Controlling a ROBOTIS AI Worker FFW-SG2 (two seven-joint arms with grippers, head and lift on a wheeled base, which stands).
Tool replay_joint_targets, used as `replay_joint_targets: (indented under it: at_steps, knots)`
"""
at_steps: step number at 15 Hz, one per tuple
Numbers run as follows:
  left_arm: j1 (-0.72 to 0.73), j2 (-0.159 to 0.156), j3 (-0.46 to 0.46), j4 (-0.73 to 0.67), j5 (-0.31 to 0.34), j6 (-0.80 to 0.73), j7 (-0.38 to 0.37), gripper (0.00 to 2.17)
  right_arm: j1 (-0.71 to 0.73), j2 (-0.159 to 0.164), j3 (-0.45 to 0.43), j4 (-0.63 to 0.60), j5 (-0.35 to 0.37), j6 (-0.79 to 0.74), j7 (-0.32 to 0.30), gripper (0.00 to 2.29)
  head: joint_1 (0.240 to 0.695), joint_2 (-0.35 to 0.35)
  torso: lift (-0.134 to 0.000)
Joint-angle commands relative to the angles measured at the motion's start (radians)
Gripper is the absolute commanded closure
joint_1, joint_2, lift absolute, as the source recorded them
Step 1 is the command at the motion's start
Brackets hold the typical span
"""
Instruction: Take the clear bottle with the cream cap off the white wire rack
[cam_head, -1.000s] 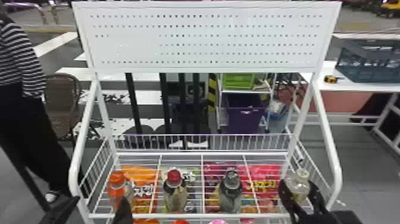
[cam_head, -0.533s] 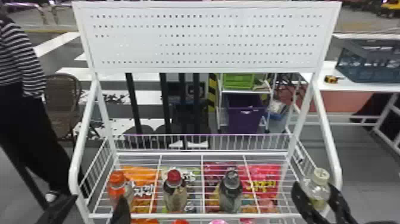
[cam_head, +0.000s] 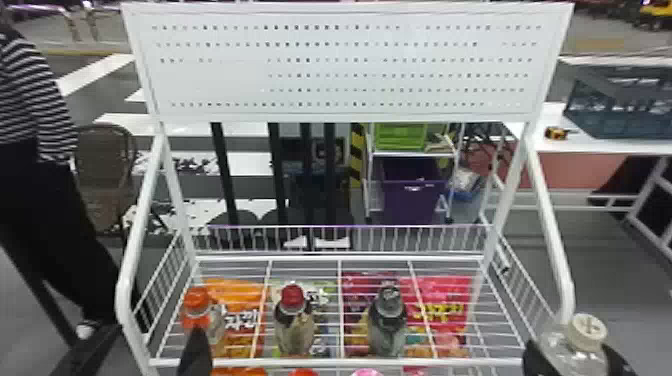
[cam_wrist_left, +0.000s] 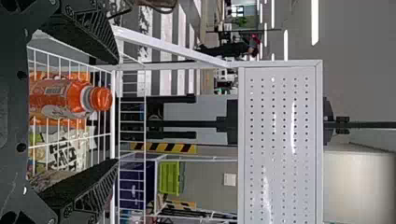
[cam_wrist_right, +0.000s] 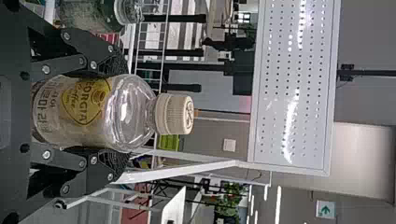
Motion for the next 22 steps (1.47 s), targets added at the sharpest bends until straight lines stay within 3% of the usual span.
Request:
replay_joint_targets:
  at_steps: [1,22]
  knots:
    - [-0.009,-0.002,0.003,0.008,0.0,0.0,0.001,0.14,0.055,-0.001,-0.015,-0.043,-0.001,-0.001,0.005,1.75,0.499,0.0,0.0]
    - [-0.016,-0.002,0.004,0.006,0.002,0.003,0.004,0.14,0.064,0.004,-0.041,-0.042,-0.051,-0.029,0.028,1.75,0.499,0.0,0.0]
